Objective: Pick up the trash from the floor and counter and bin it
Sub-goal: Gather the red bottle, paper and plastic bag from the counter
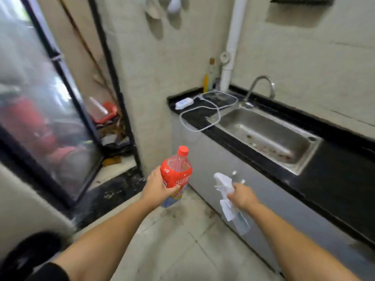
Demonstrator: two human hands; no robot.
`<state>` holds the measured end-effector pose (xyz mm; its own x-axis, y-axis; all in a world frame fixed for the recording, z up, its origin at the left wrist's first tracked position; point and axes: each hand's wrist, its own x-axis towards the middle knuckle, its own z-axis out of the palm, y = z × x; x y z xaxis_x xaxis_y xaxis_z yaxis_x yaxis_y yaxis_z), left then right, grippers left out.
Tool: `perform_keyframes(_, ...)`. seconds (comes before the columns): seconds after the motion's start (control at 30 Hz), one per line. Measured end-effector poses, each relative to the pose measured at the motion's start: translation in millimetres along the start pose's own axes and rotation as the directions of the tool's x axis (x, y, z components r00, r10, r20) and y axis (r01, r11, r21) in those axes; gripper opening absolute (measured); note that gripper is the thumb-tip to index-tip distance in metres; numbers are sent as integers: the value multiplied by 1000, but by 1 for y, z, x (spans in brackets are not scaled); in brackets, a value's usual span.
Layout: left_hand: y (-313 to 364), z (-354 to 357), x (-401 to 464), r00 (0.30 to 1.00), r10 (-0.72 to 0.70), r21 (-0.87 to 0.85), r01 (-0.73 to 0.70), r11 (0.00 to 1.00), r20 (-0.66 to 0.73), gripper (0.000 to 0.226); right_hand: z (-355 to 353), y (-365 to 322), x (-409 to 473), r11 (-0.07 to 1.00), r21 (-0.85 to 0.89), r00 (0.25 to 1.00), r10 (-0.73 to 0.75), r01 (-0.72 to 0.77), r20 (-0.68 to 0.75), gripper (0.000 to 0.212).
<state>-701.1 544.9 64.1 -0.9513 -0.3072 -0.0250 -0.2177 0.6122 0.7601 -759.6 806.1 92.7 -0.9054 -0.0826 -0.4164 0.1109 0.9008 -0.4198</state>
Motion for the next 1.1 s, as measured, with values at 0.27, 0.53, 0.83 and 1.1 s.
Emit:
perform_keyframes(0.27, -235, -223, -101, 909, -336, -11, 344, 939, -246, 87, 206, -267, -23, 929, -154, 921, -290, 336, 259, 33)
perform_keyframes(0.53, -449, -387, -214, 645, -638, -121, 657, 744, -421, 106, 389, -458, -70, 777, -264, 775, -406, 571, 484, 16)
perform_keyframes(0.83, -624, -395, -253, 246, -877, -494, 748, 443, -413, 102, 562, -562, -36, 665, -355, 678, -318, 658, 662, 34)
perform_keyframes(1.1, -793, -354, -229, -116, -977, -820, 567, 81, -176, 109, 735, -575, 33, 666, -384, 657, -214, 639, 723, 37)
